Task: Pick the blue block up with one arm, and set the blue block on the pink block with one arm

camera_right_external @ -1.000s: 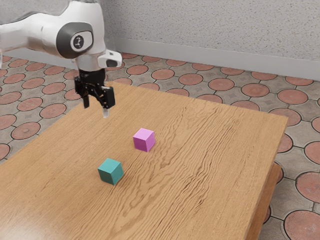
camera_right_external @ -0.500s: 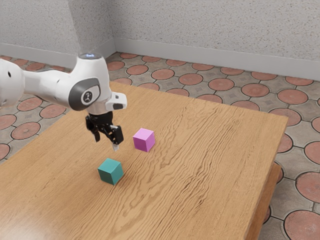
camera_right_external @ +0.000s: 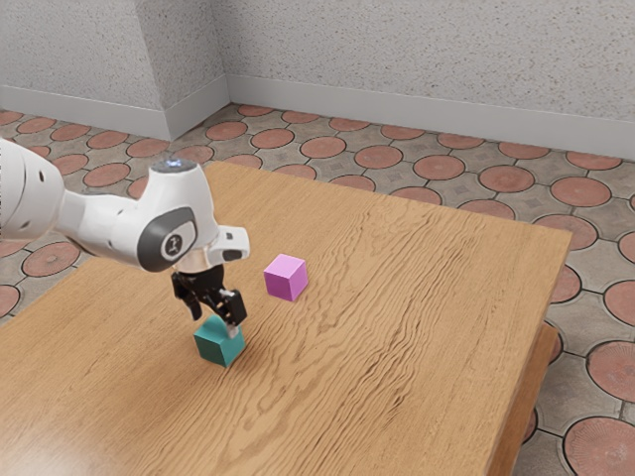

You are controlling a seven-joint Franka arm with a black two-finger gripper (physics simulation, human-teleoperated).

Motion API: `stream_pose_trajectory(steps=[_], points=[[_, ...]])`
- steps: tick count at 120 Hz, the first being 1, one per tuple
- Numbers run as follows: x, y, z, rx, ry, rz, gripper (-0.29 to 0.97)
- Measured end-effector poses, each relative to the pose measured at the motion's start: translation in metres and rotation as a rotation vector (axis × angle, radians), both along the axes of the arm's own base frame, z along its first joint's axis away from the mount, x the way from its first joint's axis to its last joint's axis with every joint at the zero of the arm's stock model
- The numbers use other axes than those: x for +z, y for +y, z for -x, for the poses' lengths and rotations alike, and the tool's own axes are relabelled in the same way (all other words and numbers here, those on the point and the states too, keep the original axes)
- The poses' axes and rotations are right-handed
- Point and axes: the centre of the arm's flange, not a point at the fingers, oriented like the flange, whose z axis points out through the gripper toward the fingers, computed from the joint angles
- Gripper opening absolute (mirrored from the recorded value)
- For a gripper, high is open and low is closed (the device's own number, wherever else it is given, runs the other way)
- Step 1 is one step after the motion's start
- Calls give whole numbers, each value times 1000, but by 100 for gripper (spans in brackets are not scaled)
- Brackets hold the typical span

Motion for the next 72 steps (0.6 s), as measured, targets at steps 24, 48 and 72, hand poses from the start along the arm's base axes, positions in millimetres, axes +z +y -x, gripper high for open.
stream_pose_trajectory(steps=[24, 48, 72], points=[[-14, 4, -2, 8, -1, 3, 68], [-26, 4, -4, 8, 8, 5, 68], [-37, 6, -5, 10, 11, 7, 68]])
